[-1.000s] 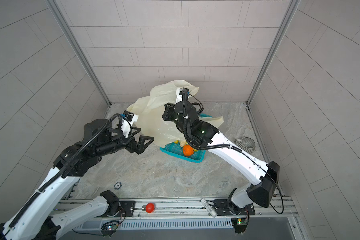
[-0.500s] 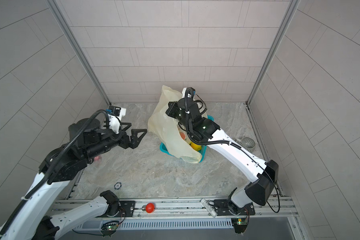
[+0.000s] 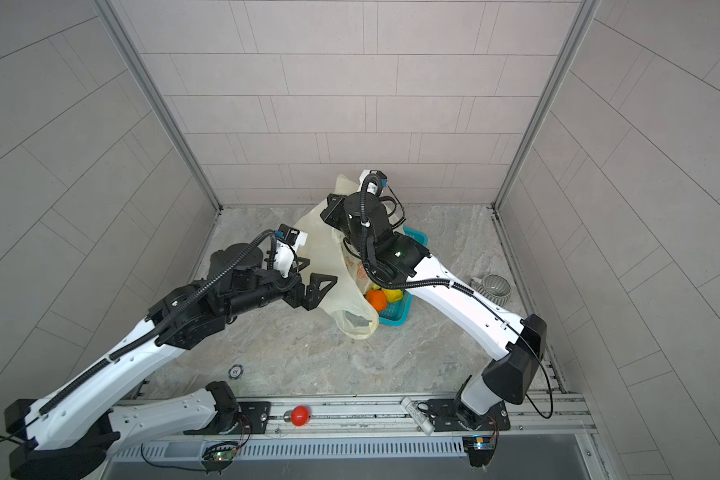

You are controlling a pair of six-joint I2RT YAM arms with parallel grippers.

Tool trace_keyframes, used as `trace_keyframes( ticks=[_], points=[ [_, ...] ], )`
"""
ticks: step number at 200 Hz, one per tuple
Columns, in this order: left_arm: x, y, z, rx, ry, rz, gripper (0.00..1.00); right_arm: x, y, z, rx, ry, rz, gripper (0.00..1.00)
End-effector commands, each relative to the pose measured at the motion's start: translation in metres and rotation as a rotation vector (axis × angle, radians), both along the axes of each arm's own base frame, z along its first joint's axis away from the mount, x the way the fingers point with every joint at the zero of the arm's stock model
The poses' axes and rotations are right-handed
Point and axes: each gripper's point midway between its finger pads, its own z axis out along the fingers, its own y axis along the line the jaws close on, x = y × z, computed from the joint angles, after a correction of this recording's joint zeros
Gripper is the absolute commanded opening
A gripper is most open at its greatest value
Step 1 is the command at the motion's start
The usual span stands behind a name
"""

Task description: Place the fruits into the plastic bag

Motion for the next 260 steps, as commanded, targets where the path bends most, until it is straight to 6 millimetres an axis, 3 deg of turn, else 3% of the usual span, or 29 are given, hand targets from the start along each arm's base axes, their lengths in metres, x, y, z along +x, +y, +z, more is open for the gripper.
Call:
trace_keyframes(
  ticks=[1, 28, 61, 117, 171, 197, 213, 239, 250, 260],
  points=[
    [0.012, 0.002, 0.012, -0.044, -0.130, 0.050, 1.00, -0.007, 0.003, 0.008, 0.027, 0.010, 0.093, 0.00],
    [0.024, 0.006, 0.013, -0.063, -0.200, 0.111, 1.00, -0.015, -0.002, 0.000, 0.054, 0.047, 0.108, 0.00],
    [0.030, -0.005, 0.017, -0.063, -0.253, 0.129, 1.00, -0.019, -0.003, -0.006, 0.067, 0.069, 0.115, 0.00],
    [0.037, -0.027, 0.006, -0.019, -0.322, 0.148, 1.00, -0.020, 0.001, -0.001, 0.098, 0.082, 0.132, 0.00],
    [0.062, -0.026, -0.002, -0.017, -0.374, 0.320, 1.00, -0.026, 0.004, 0.000, 0.119, 0.093, 0.165, 0.00],
    [0.075, -0.010, 0.000, -0.012, -0.387, 0.456, 1.00, -0.031, 0.002, -0.003, 0.115, 0.100, 0.174, 0.00],
    [0.078, -0.004, 0.003, -0.020, -0.396, 0.492, 0.80, -0.035, 0.000, -0.005, 0.108, 0.099, 0.183, 0.00],
    [0.087, 0.000, 0.002, -0.045, -0.341, 0.476, 0.23, -0.042, -0.003, -0.013, 0.072, 0.112, 0.218, 0.00],
    [0.091, 0.002, 0.002, -0.069, -0.291, 0.450, 0.03, -0.043, -0.004, -0.020, 0.058, 0.125, 0.246, 0.00],
    [0.092, 0.005, 0.005, -0.108, -0.236, 0.413, 0.00, -0.041, -0.006, -0.028, 0.045, 0.147, 0.278, 0.00]
  ],
)
